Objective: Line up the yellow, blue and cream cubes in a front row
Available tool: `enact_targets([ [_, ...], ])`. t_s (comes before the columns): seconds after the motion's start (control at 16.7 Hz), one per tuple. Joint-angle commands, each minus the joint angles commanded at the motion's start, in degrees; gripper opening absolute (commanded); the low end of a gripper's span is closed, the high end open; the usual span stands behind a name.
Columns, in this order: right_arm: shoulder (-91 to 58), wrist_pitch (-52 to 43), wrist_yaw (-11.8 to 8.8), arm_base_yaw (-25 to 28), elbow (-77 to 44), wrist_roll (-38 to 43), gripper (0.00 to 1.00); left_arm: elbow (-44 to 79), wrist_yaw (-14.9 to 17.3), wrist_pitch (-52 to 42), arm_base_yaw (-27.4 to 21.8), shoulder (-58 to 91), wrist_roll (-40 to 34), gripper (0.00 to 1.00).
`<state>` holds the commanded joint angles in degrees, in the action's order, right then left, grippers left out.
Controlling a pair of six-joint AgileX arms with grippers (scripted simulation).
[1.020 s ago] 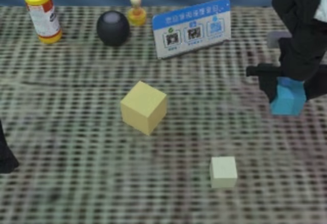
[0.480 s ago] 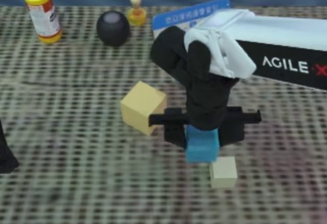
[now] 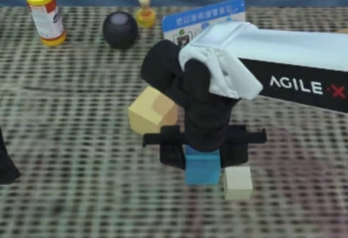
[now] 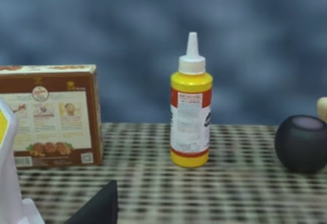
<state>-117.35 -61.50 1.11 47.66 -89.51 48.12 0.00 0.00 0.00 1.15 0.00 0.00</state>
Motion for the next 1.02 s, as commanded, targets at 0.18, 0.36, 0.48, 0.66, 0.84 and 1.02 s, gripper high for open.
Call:
enact_targets([
  [0.18,-1.35,3.85,0.03,0.03,2.54,0.02,0.00,0.00,0.00,0.00,0.00,0.00,0.00,1.00],
  [0.36,-3.61,10.12,0.05,0.13,6.31,0.14,0.00,0.00,0.00,0.00,0.00,0.00,0.00,1.00],
  [0.48,-4.79,13.07,0.12,0.27,8.14,0.19,0.00,0.00,0.00,0.00,0.00,0.00,0.00,1.00],
  [0.66,-5.10,13.71,0.15,0.32,8.59,0.19,0.00,0.00,0.00,0.00,0.00,0.00,0.00,1.00],
  [0.84,-5.10,13.71,0.15,0.32,8.59,0.19,0.15,0.00,0.00,0.00,0.00,0.00,0.00,1.00],
  [1.02,-5.10,13.71,0.15,0.32,8.59,0.19,0.38,0.00,0.00,0.00,0.00,0.00,0.00,1.00],
])
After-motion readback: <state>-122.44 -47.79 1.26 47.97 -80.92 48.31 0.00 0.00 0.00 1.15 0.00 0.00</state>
